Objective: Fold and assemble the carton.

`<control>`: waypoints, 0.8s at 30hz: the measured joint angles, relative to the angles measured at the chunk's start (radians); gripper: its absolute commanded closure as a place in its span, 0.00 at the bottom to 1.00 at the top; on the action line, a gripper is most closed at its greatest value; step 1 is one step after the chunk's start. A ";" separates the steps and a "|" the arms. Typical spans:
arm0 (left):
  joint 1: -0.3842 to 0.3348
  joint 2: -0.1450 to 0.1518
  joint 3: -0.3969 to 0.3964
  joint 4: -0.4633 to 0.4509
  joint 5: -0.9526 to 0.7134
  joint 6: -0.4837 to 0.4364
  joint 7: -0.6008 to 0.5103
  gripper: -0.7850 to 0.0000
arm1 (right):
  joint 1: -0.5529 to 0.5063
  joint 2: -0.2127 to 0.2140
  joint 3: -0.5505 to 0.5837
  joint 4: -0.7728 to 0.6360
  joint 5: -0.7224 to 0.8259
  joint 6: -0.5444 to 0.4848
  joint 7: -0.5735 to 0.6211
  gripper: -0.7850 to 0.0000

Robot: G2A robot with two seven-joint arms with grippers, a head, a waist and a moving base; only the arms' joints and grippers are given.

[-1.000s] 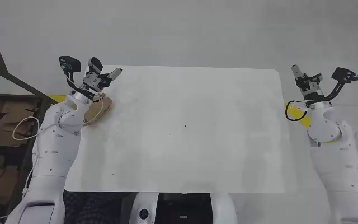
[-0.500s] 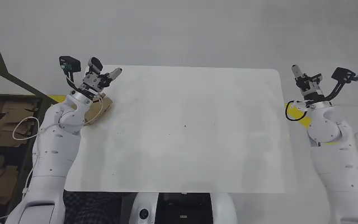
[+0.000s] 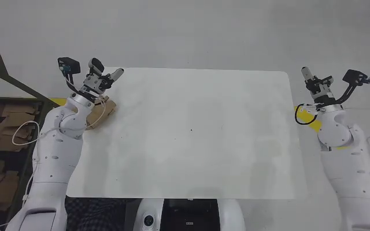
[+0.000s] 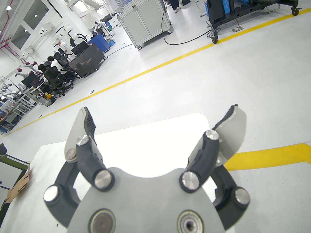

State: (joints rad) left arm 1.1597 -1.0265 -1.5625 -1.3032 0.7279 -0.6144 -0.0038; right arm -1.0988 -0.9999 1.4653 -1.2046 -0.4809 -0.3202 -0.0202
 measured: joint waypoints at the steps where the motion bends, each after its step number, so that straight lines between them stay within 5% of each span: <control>1: 0.007 0.002 -0.013 -0.006 -0.038 -0.005 -0.021 0.00 | 0.000 0.000 0.000 0.000 0.000 0.000 0.000 0.00; 11: 0.088 0.034 -0.174 -0.010 -0.496 -0.010 -0.408 0.00 | 0.000 0.000 0.000 0.000 0.000 0.000 0.000 0.00; 24: 0.050 0.077 -0.303 0.195 -0.882 -0.052 -0.814 0.00 | 0.000 0.000 0.000 0.000 0.000 0.000 0.000 0.00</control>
State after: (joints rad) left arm 1.2096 -0.9496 -1.8650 -1.1079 -0.1543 -0.6668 -0.8174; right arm -1.0988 -0.9999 1.4653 -1.2046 -0.4809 -0.3202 -0.0202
